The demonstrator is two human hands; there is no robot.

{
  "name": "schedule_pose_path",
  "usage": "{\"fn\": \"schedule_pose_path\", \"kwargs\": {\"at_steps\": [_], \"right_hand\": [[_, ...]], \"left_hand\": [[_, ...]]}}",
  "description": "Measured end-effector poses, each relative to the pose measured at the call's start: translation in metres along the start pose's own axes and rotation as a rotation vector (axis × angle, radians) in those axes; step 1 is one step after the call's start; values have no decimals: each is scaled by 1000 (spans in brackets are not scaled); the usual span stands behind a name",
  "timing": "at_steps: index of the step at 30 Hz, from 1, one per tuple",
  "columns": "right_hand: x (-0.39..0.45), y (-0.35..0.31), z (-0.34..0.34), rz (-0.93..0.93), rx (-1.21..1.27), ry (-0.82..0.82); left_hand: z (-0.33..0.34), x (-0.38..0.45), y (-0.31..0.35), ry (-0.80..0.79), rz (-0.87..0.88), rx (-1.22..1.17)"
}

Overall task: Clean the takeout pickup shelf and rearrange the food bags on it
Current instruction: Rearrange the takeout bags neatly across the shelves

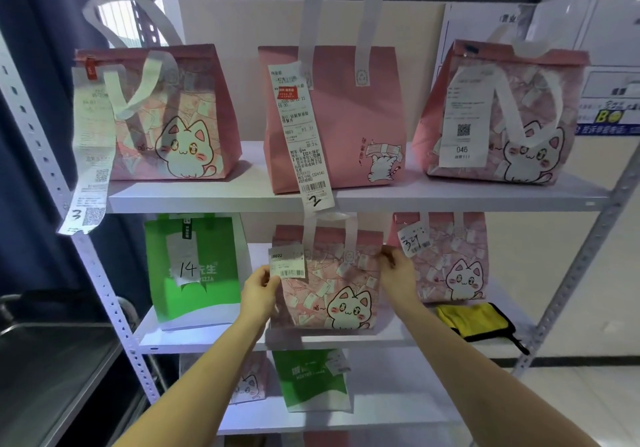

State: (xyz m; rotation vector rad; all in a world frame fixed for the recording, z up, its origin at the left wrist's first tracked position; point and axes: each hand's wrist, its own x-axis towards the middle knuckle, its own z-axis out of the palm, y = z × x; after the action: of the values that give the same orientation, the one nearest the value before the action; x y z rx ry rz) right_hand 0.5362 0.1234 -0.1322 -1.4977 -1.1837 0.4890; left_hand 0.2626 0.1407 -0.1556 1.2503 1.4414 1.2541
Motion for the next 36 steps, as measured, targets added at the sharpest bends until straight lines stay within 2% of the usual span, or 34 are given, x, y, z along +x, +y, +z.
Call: {"fn": "schedule_pose_path", "kwargs": {"at_steps": [5,8,15,36], "right_hand": [[2,12,3,36,-63,-33],[3,17,6,64,-76,-51],[-2,10,7,52,-66,-18],[-20,0,-3,83,-49,20]], "left_hand": [[3,6,-7,-20,-65,83],[1,9,-13,-33,-154,68],[0,14,-17,-33,-224,9],[-4,12,-12,-34,-76,113]]}}
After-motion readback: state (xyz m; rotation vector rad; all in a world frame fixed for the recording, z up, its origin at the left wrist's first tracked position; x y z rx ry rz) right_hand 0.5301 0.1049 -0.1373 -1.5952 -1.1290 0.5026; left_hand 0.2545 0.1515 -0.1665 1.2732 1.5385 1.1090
